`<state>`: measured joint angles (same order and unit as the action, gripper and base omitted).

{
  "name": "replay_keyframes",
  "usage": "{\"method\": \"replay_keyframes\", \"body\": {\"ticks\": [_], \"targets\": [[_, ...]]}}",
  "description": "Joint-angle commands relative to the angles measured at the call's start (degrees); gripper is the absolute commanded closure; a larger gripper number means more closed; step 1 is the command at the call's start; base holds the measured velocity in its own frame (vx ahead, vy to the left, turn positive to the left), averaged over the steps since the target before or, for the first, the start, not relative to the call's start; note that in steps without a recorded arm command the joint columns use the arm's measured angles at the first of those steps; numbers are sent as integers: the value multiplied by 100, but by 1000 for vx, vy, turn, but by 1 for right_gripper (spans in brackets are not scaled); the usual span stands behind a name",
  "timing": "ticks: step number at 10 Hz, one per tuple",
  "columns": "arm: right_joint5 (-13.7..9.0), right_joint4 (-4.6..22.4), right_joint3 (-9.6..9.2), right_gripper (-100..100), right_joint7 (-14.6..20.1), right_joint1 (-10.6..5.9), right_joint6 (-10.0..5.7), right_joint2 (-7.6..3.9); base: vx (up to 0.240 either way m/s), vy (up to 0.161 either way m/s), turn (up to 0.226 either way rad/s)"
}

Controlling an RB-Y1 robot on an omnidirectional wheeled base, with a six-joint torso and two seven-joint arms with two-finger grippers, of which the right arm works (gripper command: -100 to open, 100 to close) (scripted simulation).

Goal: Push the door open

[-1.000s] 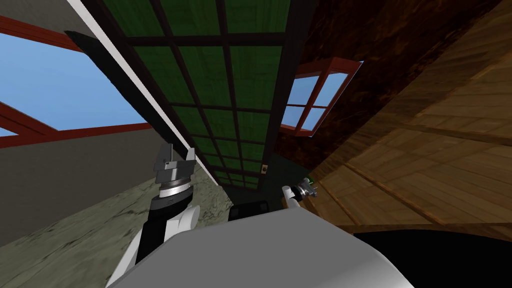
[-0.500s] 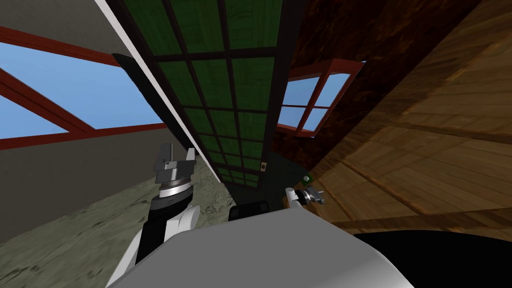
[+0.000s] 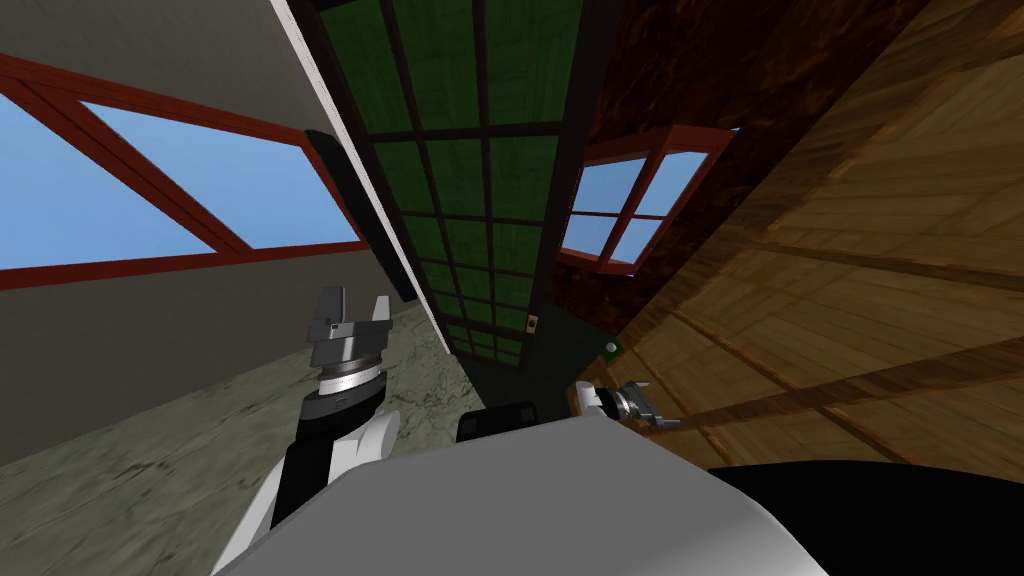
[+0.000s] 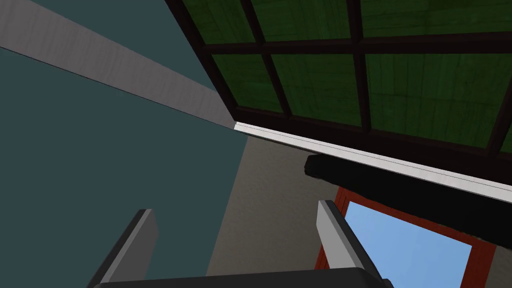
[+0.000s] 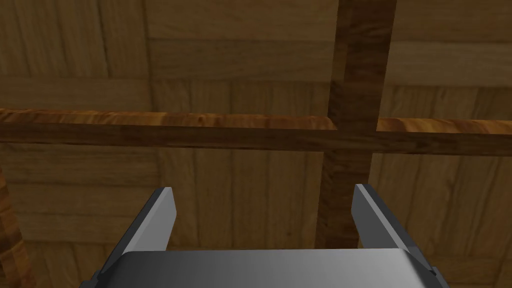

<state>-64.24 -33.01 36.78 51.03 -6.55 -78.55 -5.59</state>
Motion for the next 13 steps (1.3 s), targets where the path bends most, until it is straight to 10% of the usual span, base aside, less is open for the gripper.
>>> {"method": "replay_keyframes", "body": {"ticks": [1, 4, 7, 13], "targets": [[-105, 146, 92, -100, -1, -15, -166, -1, -138, 40, 136], [-334, 376, 284, -100, -27, -85, -497, 145, -113, 44, 151], [-334, 376, 284, -100, -27, -85, -497, 145, -5, 9, 7], [-622, 526, 492, -100, -62, -507, -922, 683, 122, -9, 148]]}}
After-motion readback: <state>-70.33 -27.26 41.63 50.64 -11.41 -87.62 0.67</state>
